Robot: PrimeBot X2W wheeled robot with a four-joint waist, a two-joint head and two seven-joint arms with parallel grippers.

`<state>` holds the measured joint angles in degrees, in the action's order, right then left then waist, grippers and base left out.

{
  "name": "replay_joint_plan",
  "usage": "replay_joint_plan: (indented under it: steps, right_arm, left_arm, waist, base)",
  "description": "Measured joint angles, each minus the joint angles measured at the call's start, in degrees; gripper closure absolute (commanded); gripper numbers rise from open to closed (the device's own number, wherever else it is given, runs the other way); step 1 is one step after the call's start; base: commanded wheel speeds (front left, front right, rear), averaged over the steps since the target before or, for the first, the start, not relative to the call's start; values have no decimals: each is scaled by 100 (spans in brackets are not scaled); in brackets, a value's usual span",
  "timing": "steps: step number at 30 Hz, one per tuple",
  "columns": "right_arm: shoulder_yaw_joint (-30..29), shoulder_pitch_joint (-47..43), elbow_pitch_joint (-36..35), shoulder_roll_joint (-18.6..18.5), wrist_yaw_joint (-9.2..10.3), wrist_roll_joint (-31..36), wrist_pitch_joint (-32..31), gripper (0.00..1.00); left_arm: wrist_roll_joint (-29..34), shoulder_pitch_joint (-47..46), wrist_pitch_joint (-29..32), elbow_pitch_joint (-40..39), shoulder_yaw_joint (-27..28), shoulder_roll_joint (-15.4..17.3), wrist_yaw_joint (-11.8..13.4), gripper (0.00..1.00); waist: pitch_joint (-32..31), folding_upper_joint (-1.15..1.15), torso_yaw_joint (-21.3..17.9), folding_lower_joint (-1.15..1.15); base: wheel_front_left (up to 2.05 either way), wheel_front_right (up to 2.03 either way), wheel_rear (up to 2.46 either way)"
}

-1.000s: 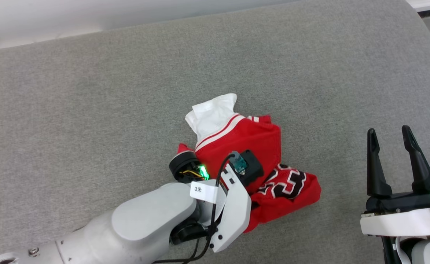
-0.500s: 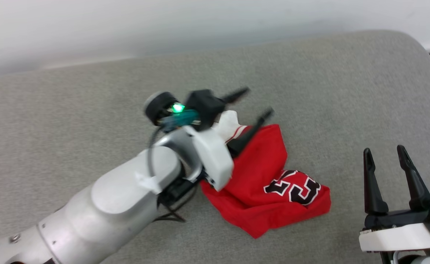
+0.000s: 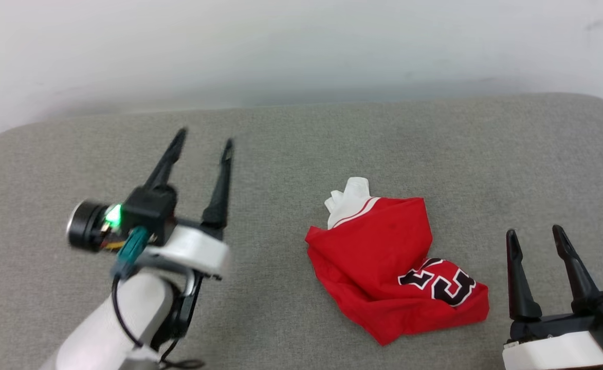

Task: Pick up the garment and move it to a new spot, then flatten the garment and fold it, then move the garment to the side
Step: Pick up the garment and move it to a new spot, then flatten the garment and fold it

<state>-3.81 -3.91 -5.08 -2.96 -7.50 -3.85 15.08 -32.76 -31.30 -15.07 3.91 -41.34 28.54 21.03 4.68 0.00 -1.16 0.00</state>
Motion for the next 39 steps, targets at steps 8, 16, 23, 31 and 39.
replay_joint_plan:
  steps: [8,16,23,31,39]
  right_arm:
    - [21,-145,1,1,0,14,0,0]
    - [62,-261,8,1,0,-87,0,0]
    - [73,-321,54,1,0,-177,0,0]
    - [81,-365,109,1,0,-269,0,0]
    - [89,-427,124,1,0,-286,0,0]
  left_arm:
    - [900,1807,-1,-539,1434,-283,226,0]
    - [1541,2805,0,-602,2297,-877,-231,0]
    - [2058,3199,0,-525,2794,-1380,-675,0]
    - [2368,3404,0,-431,3241,-1813,-1163,0]
    - [2611,3486,0,-350,3571,-2101,-1538,0]
  waist:
    - [-248,0,126,0]
    - [-359,0,220,0]
    - [-386,0,236,0]
    - [-404,0,224,0]
    - [-414,0,221,0]
  base:
    - [0,0,0]
    - [0,0,0]
    - [0,0,0]
    - [0,0,0]
    - [0,0,0]
